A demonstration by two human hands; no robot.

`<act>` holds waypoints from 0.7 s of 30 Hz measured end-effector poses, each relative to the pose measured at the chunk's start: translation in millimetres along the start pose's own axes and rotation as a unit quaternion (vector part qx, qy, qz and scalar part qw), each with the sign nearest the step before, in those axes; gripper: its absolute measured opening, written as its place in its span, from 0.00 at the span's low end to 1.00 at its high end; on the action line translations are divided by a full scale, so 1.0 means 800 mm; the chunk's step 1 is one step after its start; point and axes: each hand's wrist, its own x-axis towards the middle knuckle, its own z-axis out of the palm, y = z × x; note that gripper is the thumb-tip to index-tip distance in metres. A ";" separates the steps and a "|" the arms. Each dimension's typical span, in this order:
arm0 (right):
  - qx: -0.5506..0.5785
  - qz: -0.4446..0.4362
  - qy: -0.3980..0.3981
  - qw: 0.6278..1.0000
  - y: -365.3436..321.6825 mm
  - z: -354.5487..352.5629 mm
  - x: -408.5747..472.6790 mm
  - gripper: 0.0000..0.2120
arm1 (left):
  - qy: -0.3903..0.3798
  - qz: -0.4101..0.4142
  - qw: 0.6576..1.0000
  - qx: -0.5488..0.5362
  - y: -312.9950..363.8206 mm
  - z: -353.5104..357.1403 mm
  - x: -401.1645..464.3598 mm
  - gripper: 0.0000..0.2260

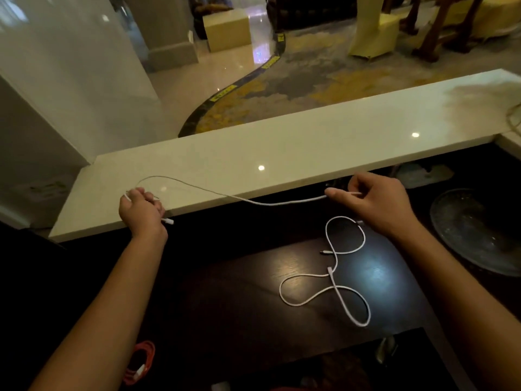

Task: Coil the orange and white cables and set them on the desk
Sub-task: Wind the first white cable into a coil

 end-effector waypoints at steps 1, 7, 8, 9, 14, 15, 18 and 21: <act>-0.005 -0.021 -0.004 1.000 -0.005 -0.004 0.004 0.26 | 0.013 -0.014 1.000 0.012 -0.004 -0.005 0.006 0.13; -0.163 -0.039 0.002 0.986 0.013 0.002 0.024 0.24 | -0.125 -0.001 0.967 0.223 -0.031 -0.034 -0.013 0.11; -0.191 -0.018 -0.007 0.981 0.032 0.011 0.026 0.23 | -0.165 0.020 0.957 0.239 -0.030 -0.034 -0.027 0.11; -0.214 0.008 -0.022 0.977 0.053 0.021 0.025 0.22 | -0.204 0.043 0.944 0.255 -0.028 -0.031 -0.041 0.11; -0.240 0.129 -0.131 0.953 0.148 0.066 -0.003 0.16 | -0.349 0.135 0.846 0.380 -0.014 -0.007 -0.098 0.13; -0.249 0.148 -0.155 0.944 0.160 0.071 -0.011 0.16 | -0.353 0.148 0.837 0.391 -0.011 -0.004 -0.106 0.14; -0.258 0.185 -0.217 0.923 0.176 0.083 -0.024 0.22 | -0.364 0.157 0.839 0.372 0.000 0.007 -0.130 0.15; -0.145 0.120 -0.239 0.953 0.134 0.087 -0.023 0.32 | -0.440 0.144 0.812 0.355 0.010 0.019 -0.156 0.15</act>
